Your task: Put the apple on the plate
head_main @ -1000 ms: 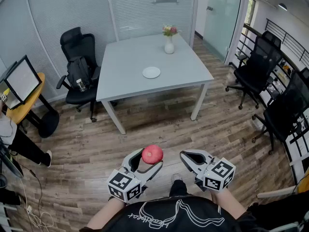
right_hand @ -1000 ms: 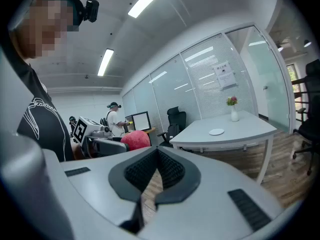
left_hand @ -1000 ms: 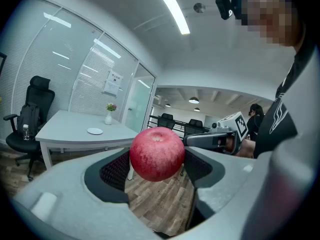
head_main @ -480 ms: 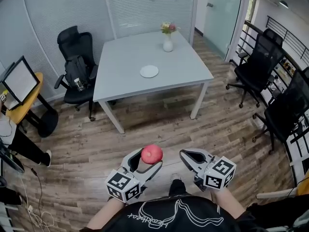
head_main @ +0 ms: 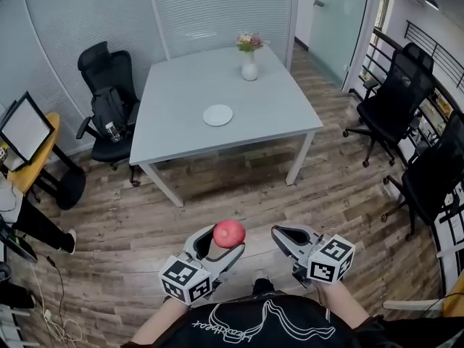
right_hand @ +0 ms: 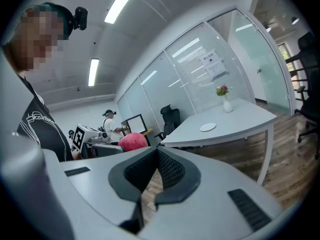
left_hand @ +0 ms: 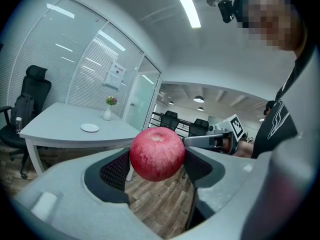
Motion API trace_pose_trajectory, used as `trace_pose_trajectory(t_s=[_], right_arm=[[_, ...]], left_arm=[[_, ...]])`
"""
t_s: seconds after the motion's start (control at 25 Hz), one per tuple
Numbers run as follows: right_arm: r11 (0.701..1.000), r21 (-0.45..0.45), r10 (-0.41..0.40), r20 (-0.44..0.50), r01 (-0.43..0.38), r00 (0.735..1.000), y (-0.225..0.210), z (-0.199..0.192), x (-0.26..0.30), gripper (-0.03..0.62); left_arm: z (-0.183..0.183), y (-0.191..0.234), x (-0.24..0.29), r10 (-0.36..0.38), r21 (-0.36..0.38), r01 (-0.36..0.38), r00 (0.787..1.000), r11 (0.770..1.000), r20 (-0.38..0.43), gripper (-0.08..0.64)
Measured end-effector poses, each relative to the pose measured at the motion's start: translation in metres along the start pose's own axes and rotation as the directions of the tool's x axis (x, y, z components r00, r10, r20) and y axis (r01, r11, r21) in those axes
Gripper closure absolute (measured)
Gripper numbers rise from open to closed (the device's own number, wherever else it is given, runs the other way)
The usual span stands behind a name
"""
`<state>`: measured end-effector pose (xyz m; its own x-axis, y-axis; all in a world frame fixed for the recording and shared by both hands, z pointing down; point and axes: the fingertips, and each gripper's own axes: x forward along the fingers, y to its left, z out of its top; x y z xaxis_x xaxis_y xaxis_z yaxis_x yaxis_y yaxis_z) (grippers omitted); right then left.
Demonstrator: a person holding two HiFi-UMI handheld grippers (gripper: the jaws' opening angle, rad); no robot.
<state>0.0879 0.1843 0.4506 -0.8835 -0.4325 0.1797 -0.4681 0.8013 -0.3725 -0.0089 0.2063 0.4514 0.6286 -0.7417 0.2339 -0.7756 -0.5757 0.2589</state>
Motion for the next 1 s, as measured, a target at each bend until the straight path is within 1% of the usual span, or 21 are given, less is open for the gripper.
trace_pose_trajectory(t_s=[0.24, 0.48, 0.8, 1.0], right_arm=[[0.999, -0.03, 0.025, -0.002, -0.025, 1.0, -0.065, 0.037, 0.01, 0.583], [0.995, -0.071, 0.062, -0.015, -0.063, 0.998, -0.109, 0.065, 0.019, 0.583], [0.991, -0.104, 0.087, -0.025, -0.089, 0.996, -0.133, 0.078, 0.027, 0.583], [0.991, -0.11, 0.079, -0.019, -0.081, 0.997, -0.151, 0.09, 0.046, 0.583]], left_arm=[[0.035, 0.019, 0.07, 0.014, 0.027, -0.014, 1.0, 1.0, 0.015, 0.212], [0.061, 0.034, 0.116, 0.047, 0.043, -0.048, 0.998, 0.998, 0.037, 0.212], [0.072, 0.039, 0.146, 0.046, 0.064, -0.048, 0.999, 0.997, 0.03, 0.212], [0.084, 0.062, 0.159, 0.039, 0.07, -0.042, 0.998, 0.997, 0.043, 0.212]])
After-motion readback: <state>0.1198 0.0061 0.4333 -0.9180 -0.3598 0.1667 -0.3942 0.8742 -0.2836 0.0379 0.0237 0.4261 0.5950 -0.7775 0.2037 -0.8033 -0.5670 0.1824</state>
